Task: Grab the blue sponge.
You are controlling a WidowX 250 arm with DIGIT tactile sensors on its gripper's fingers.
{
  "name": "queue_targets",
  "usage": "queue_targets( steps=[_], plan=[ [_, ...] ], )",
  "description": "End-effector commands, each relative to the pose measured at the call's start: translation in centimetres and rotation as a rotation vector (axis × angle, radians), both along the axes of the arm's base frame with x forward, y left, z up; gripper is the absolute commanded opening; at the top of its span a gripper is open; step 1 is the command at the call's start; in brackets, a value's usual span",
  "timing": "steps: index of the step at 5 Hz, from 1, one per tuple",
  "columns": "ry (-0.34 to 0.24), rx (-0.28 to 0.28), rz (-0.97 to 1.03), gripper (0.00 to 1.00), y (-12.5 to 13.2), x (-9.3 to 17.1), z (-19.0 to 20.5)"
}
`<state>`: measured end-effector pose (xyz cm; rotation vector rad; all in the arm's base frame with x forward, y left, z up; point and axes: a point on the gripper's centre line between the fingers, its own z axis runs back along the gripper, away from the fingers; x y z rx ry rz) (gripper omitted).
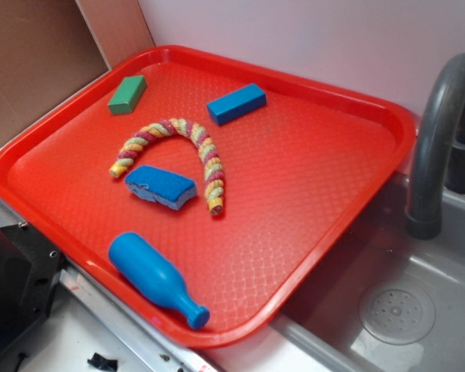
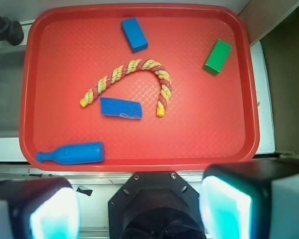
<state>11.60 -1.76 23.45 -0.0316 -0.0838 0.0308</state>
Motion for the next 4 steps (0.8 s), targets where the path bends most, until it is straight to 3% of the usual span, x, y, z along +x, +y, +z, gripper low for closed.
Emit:
queue_targets(
  steps=[1, 2, 3, 4],
  plan=[
    [0.0, 0.0, 0.0, 1.0, 0.0, 0.0, 0.0],
    [-0.054, 0.036, -0.157, 1.0, -0.6, 0.8, -1.4],
    [-0.079, 0.016, -0.324, 1.0, -0.3, 1.6, -3.2],
    [-0.145, 0.011, -0.571, 1.0, -0.2, 2.8, -4.9]
  ],
)
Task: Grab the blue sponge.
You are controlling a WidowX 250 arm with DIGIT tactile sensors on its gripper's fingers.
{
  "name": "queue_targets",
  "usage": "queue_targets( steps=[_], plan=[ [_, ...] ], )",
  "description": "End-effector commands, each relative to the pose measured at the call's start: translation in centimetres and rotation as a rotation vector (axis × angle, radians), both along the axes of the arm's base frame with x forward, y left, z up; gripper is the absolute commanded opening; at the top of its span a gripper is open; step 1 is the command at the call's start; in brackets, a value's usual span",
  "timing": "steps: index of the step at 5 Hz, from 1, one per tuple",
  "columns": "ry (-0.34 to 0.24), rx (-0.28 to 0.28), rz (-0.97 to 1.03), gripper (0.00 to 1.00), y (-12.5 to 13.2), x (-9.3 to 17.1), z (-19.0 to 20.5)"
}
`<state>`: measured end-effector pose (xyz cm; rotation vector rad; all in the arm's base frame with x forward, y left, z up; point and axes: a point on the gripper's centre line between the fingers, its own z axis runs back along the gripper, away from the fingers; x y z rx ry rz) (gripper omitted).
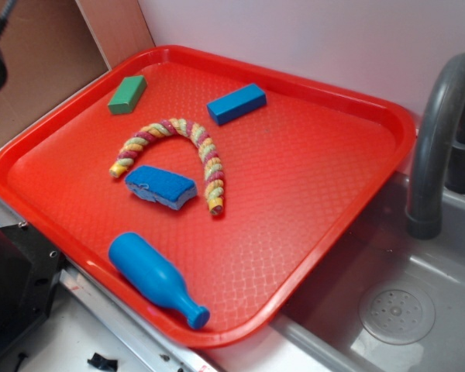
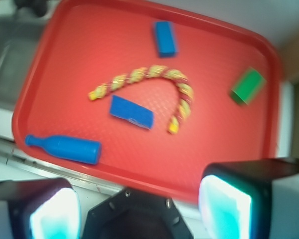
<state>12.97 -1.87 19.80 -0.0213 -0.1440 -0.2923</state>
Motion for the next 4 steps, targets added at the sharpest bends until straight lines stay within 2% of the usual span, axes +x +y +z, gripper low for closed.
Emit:
queue_targets(
  steps=[1, 2, 3, 4],
  plan=[
    [-0.131, 0.007, -0.502, 1.0, -0.3, 3.1, -3.1],
    [-0.137, 0.073, -0.673, 1.0, -1.1, 4.5, -4.9],
    [-0.119, 0.134, -0.792, 1.0, -1.8, 5.6, -7.6],
    [-0.089, 0.099, -0.863, 1.0, -2.7, 5.8, -10.0]
  ],
)
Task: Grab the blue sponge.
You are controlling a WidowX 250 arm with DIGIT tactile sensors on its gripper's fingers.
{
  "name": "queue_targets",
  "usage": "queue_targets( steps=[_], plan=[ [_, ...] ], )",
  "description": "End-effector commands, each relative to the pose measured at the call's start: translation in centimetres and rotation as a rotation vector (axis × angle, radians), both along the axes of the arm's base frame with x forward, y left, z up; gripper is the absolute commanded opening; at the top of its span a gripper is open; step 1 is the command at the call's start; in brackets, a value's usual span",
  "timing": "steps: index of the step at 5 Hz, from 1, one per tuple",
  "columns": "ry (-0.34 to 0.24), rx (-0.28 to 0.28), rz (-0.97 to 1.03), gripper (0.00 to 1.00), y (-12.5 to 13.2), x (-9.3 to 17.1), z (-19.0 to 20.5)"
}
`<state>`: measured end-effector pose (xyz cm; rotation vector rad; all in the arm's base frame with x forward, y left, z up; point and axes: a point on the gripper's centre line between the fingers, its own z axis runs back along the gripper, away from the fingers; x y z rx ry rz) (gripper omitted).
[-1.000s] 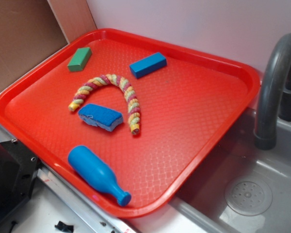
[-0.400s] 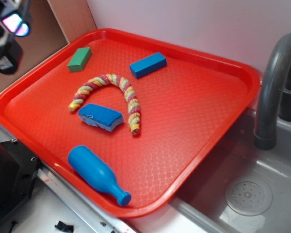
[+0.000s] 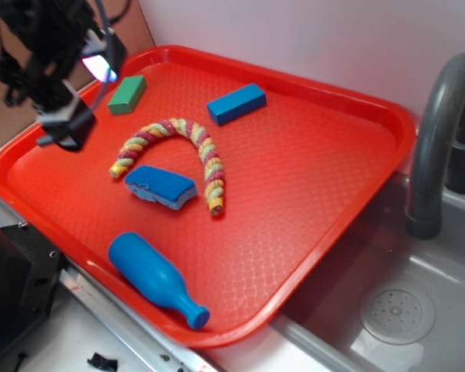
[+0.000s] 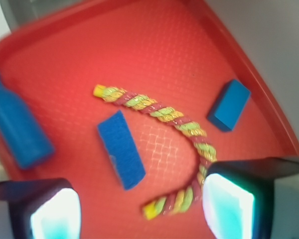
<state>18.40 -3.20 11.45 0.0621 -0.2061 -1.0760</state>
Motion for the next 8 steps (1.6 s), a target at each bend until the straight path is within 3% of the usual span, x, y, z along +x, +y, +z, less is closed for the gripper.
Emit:
queue_targets(
  steps=[1, 2, 3, 4, 5, 7, 8],
  plan=[
    [0.051, 0.028, -0.098, 1.0, -1.3, 0.6, -3.7],
    [0.095, 0.055, -0.089, 1.0, -0.7, 1.1, -6.4],
    [0.13, 0.12, -0.093, 1.0, -0.7, 0.8, -8.9],
    [0.14, 0.141, -0.093, 1.0, -0.8, 0.8, -9.6],
    [0.122, 0.186, -0.1, 0.0, -1.2, 0.7, -9.9],
    [0.144, 0.179, -0.05, 0.0, -0.8, 0.8, -9.3],
    [0.104, 0.17, 0.204, 0.0, -0.7, 0.5, -5.1]
  ],
)
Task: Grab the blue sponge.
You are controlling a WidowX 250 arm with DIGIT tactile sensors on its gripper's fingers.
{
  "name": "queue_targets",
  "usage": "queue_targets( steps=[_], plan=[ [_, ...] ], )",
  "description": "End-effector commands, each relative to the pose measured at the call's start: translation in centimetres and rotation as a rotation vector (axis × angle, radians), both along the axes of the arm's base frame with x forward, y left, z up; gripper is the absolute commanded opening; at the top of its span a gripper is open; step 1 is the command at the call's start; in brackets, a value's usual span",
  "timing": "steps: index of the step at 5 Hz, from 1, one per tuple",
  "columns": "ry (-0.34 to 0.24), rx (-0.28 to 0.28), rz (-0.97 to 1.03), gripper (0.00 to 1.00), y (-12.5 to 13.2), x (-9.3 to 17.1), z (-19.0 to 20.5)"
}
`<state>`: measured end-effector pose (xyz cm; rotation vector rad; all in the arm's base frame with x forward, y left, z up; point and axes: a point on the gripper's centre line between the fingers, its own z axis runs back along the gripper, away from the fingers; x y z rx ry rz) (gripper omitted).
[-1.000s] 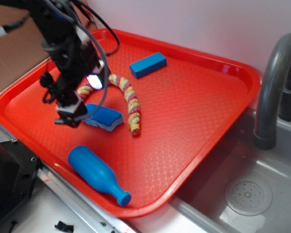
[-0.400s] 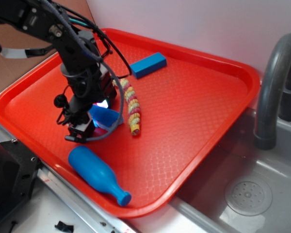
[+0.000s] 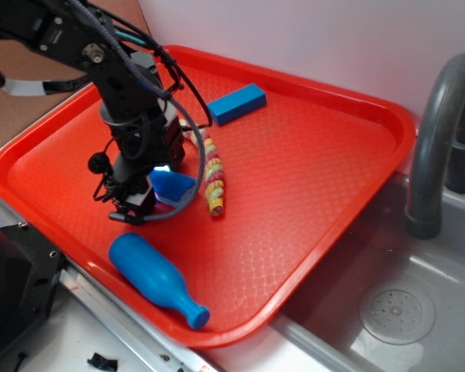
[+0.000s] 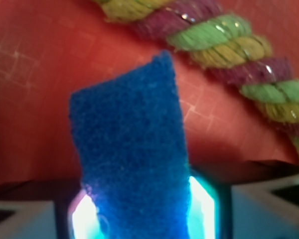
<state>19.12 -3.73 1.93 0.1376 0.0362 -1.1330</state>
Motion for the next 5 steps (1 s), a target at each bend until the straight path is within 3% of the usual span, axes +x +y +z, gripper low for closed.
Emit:
queue_targets(
  steps=[1, 2, 3, 4, 5],
  plan=[
    [-0.098, -0.084, 0.491, 0.0, 0.3, -0.4, 8.9],
    [-0.051, -0.098, 0.746, 0.0, 0.5, -0.6, 12.4],
    [0.008, -0.177, 1.002, 0.0, 1.3, -0.7, 15.2],
    [-0.048, -0.213, 1.247, 0.0, 1.5, -1.0, 17.6],
    [-0.067, -0.201, 1.394, 0.0, 1.7, -0.9, 17.5]
  ],
)
